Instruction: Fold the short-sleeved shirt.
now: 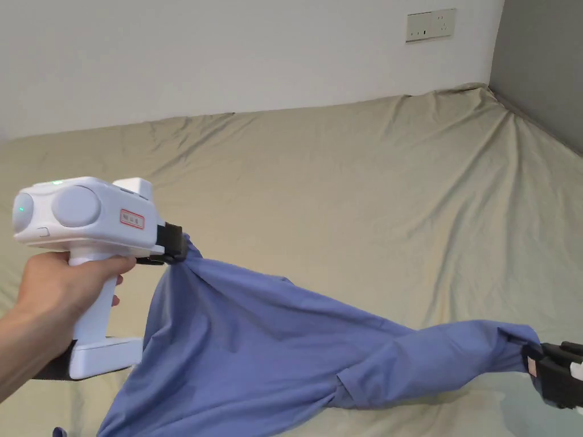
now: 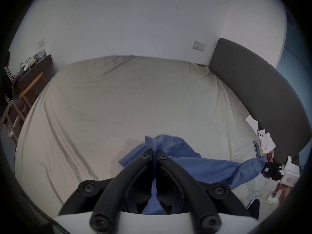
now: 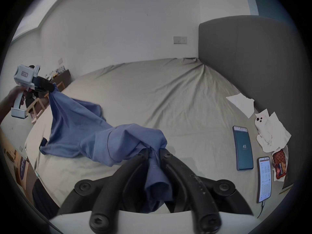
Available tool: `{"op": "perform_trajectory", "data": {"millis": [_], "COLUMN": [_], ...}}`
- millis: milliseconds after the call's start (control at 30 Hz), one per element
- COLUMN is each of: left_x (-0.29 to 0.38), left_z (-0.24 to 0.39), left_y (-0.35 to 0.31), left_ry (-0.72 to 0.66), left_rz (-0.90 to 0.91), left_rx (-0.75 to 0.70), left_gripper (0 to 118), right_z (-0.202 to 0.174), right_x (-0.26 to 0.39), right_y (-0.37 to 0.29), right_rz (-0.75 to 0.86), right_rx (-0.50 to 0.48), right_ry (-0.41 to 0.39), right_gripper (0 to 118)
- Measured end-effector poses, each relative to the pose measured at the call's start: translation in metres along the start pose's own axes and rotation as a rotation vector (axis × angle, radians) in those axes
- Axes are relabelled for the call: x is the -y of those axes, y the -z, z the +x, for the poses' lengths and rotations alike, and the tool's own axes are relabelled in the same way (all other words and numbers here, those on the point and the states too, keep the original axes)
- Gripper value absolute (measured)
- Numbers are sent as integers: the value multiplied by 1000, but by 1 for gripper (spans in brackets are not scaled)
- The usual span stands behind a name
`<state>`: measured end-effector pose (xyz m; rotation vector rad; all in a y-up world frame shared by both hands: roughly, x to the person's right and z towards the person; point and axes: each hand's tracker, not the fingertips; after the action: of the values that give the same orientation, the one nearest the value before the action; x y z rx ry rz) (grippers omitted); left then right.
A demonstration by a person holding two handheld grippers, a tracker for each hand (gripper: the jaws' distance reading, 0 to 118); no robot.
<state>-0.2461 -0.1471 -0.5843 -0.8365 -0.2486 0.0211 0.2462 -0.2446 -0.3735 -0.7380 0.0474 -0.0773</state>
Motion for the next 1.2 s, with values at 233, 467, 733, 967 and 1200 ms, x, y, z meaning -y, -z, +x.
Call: {"op": "perform_trajectory", "data": {"millis": [233, 467, 733, 967, 1200], "left_x": [-25, -46, -63, -57, -39], "left_z": [-26, -23, -2, -6, -15], "left_y": [-77, -178, -313, -398, -415], "left_ry": [-68, -34, 34, 7, 4], "left_rz": [142, 281, 480, 594, 613], "left_rx": [11, 2, -34, -25, -9], "left_gripper": [3, 3, 3, 3, 3], "right_z": [2, -17, -57, -71, -71], "right_x": [-33, -70, -119, -141, -148], "right_y": [-55, -128, -250, -335, -351], "right_rz": [103, 253, 537, 692, 691], "right_rx": [16, -21, 126, 232, 228], "right_ry": [-36, -126, -420, -550, -575], "right_gripper": [12, 12, 12, 12, 12]}}
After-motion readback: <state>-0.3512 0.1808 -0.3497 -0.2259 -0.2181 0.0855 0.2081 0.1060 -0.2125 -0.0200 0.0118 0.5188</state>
